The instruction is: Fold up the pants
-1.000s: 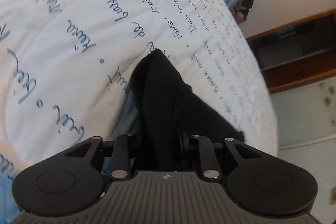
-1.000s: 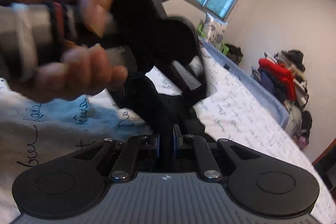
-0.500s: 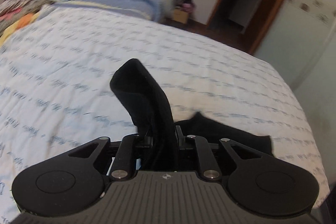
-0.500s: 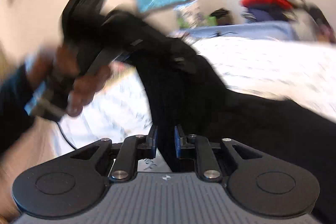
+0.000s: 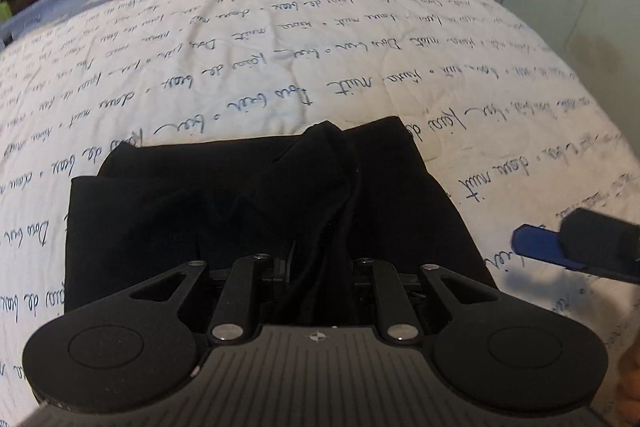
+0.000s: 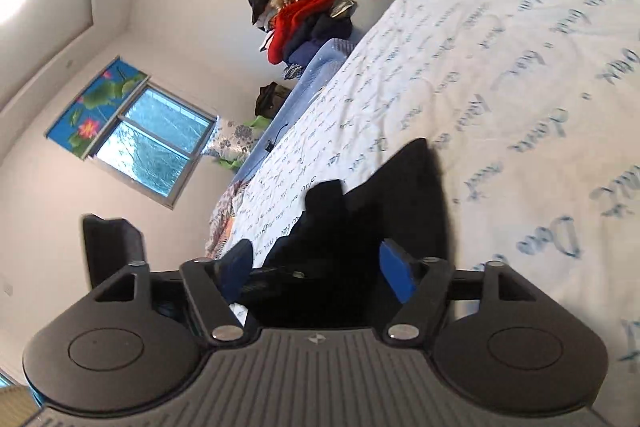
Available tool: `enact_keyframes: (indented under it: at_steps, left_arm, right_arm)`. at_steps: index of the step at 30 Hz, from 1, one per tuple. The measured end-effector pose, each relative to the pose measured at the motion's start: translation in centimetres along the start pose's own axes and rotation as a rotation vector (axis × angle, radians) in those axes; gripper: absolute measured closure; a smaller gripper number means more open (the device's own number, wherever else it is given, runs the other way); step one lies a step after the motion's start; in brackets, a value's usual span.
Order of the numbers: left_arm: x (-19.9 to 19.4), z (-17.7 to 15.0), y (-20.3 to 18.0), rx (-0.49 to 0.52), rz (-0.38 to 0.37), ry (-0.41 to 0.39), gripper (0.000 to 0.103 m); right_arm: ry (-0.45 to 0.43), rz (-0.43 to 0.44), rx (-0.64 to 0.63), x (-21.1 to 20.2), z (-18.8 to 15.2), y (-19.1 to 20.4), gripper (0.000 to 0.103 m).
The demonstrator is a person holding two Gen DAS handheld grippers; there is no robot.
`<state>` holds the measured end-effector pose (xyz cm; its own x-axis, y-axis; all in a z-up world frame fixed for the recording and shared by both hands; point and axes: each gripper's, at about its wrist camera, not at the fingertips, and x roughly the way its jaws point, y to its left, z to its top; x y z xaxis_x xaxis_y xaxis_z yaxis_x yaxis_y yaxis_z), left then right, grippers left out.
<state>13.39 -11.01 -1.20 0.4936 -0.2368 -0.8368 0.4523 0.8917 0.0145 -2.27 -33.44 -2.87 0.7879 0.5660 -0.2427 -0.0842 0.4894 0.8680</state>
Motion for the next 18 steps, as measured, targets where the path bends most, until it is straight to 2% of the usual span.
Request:
enact_keyframes:
  at_steps: [4, 6, 9, 10, 11, 13, 15, 16, 18]
  left_arm:
    - [0.0, 1.4, -0.7, -0.012, 0.001, 0.009, 0.086]
    - [-0.5, 1.9, -1.3, -0.011, -0.013, -0.01, 0.087]
    - [0.7, 2.1, -3.3, 0.037, -0.032, 0.023, 0.085]
    - [1.5, 1.8, -3.8, 0.058, -0.03, 0.036, 0.074]
    - [1.8, 1.4, -4.2, 0.073, -0.055, 0.038, 0.068]
    - [1.2, 0.9, -3.9, 0.081, -0.149, -0.004, 0.025]
    - [-0.1, 0.3, -2.8, 0.047, -0.276, -0.046, 0.011]
    - [-0.9, 0.0, -2.1, 0.026, -0.311, -0.059, 0.011]
    - [-2.5, -0.7, -1.0, 0.005, -0.317, -0.079, 0.011]
  right_arm:
    - [-0.014, 0.015, 0.047, -0.2, 0.8, -2.0, 0.031]
    - [-0.012, 0.019, 0.078, 2.0, 1.6, -2.5, 0.031]
    - [0.007, 0.051, 0.147, 3.3, 2.9, -3.6, 0.031]
    - [0.016, 0.065, 0.173, 3.8, 3.2, -4.1, 0.03]
    - [0.03, 0.077, 0.2, 4.5, 3.7, -4.6, 0.03]
    - [0.083, 0.088, 0.281, 5.8, 4.6, -5.6, 0.029]
    - [0.132, 0.119, 0.347, 7.1, 5.4, -6.2, 0.025]
    - [0.155, 0.126, 0.366, 7.6, 5.6, -6.2, 0.024]
    - [0.191, 0.139, 0.364, 8.5, 6.0, -5.7, 0.024]
